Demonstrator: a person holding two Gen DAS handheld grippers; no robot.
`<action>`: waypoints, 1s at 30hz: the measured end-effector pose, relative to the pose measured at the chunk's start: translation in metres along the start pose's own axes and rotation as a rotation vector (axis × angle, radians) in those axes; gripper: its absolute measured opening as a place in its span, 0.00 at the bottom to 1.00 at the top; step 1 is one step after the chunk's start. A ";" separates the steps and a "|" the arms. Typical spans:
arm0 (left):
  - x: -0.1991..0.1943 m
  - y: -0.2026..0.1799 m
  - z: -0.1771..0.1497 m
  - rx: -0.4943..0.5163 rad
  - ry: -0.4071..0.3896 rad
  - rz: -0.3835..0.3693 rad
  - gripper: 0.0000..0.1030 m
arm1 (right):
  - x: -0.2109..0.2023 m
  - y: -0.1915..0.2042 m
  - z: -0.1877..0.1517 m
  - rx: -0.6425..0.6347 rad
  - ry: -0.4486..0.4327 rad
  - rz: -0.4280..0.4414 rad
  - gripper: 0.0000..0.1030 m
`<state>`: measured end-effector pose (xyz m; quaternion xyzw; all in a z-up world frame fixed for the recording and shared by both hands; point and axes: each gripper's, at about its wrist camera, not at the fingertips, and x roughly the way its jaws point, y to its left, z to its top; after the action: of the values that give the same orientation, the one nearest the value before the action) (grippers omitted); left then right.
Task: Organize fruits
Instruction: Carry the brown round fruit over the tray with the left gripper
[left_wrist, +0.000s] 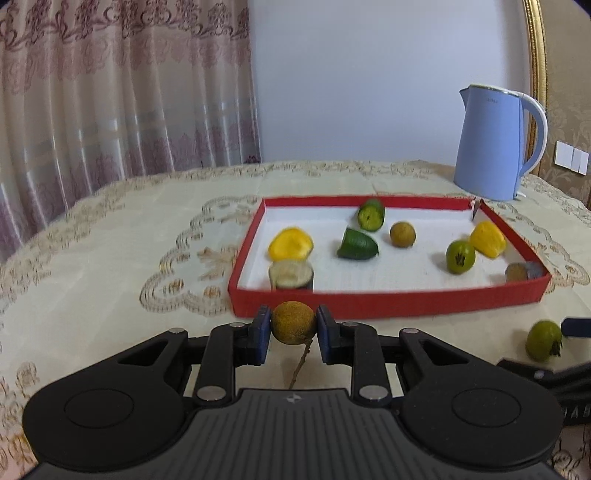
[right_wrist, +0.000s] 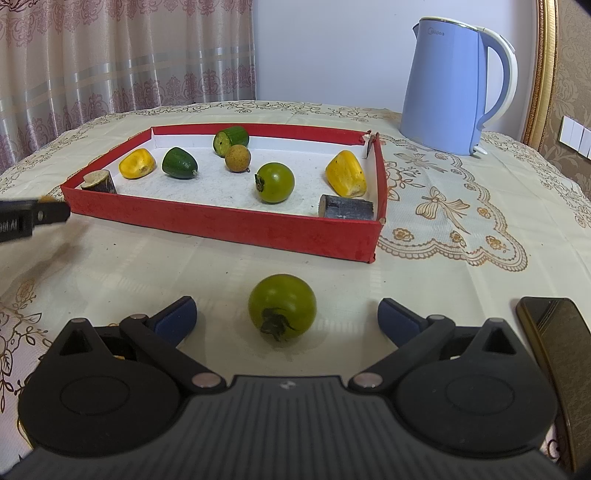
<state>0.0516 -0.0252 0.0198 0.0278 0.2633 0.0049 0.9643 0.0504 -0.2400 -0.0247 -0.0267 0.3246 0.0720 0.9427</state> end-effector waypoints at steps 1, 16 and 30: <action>0.001 -0.002 0.004 0.009 -0.006 0.003 0.24 | 0.000 0.000 0.000 0.000 0.000 0.000 1.00; 0.043 -0.031 0.057 0.073 -0.031 0.035 0.24 | 0.000 0.000 0.000 0.000 0.000 0.000 1.00; 0.094 -0.053 0.084 0.101 0.007 0.065 0.24 | 0.000 0.000 0.000 0.000 0.000 0.000 1.00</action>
<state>0.1751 -0.0805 0.0415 0.0850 0.2657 0.0232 0.9600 0.0503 -0.2397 -0.0249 -0.0267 0.3244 0.0719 0.9428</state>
